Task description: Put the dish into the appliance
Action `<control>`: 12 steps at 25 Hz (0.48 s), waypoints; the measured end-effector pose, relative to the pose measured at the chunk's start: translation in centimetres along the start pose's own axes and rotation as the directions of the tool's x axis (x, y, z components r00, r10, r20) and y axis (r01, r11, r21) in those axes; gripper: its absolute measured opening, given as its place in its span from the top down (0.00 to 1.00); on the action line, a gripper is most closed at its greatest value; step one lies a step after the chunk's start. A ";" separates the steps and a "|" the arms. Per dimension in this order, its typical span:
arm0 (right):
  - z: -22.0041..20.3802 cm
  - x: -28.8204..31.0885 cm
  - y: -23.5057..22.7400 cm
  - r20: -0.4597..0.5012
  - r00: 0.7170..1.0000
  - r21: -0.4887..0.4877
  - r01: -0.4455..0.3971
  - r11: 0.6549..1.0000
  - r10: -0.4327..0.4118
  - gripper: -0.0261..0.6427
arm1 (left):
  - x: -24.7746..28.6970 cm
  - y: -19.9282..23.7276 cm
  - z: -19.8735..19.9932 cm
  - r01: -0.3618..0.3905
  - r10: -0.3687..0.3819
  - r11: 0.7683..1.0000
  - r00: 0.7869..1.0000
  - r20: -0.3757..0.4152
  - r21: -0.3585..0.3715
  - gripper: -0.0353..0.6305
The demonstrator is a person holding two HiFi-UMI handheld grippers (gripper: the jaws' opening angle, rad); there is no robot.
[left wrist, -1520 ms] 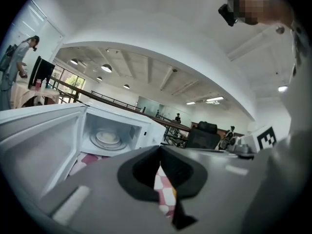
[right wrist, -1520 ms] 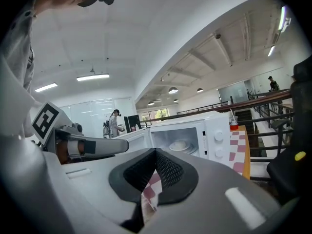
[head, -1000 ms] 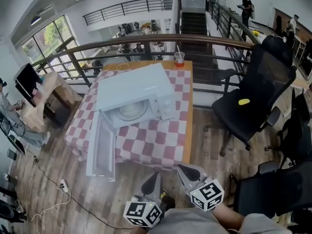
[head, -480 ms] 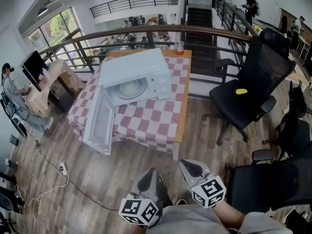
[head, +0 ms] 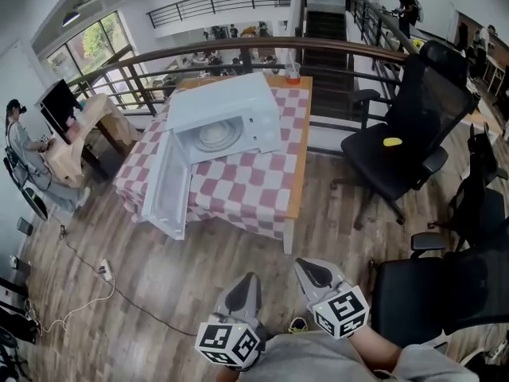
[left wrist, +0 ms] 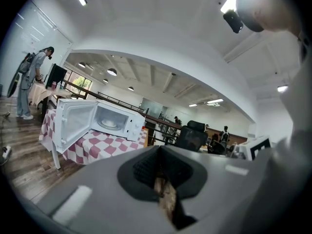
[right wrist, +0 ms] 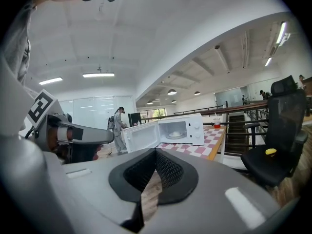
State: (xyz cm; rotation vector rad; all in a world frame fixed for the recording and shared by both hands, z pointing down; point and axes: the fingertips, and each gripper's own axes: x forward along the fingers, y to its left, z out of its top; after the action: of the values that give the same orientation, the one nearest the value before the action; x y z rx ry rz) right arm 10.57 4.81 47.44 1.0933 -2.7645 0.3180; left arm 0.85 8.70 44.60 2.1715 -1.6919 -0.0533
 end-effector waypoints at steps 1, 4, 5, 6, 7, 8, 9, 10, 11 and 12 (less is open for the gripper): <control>0.0 0.0 0.5 -0.002 1.000 0.001 -0.002 1.000 0.002 0.96 | -0.3 0.2 0.1 -0.001 0.001 1.000 1.000 0.000 0.001 0.93; -0.2 -0.1 1.8 -0.008 1.000 0.002 -0.012 1.000 0.012 0.96 | -1.3 0.9 0.5 -0.011 0.011 1.000 1.000 0.012 0.002 0.93; -0.4 0.0 2.1 -0.010 1.000 0.000 -0.013 1.000 0.013 0.96 | -1.5 1.1 0.6 -0.016 0.016 1.000 1.000 0.017 0.003 0.93; -0.4 0.1 2.3 -0.011 1.000 -0.002 -0.015 1.000 0.015 0.96 | -1.8 1.3 0.7 -0.020 0.020 1.000 1.000 0.021 0.002 0.93; -0.5 0.1 2.5 -0.013 1.000 -0.003 -0.017 1.000 0.017 0.96 | -2.0 1.5 0.8 -0.023 0.023 1.000 0.999 0.023 0.002 0.93; -0.5 0.2 2.7 -0.013 1.000 -0.004 -0.020 1.000 0.020 0.96 | -2.2 1.7 0.8 -0.027 0.027 1.000 0.999 0.024 0.004 0.93; -0.4 0.3 3.0 -0.012 1.000 -0.006 -0.024 1.000 0.024 0.96 | -2.3 1.9 0.9 -0.031 0.030 1.000 0.999 0.025 0.005 0.93; -0.2 0.3 3.2 -0.009 1.000 -0.009 -0.028 1.000 0.027 0.96 | -2.5 2.0 0.9 -0.034 0.034 0.999 0.999 0.025 0.005 0.93; -0.1 0.3 3.5 -0.006 0.999 -0.011 -0.031 0.999 0.031 0.96 | -2.6 2.1 0.9 -0.037 0.037 0.999 0.999 0.025 0.004 0.93; 0.0 0.3 3.7 -0.001 0.999 -0.011 -0.035 0.999 0.035 0.96 | -2.8 2.1 0.9 -0.039 0.039 0.999 0.999 0.026 0.005 0.93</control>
State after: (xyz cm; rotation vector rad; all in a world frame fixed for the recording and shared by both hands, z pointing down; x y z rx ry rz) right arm 7.84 7.22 47.00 1.0429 -2.7842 0.3063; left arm -2.08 10.63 43.91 2.1497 -1.7492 -0.0665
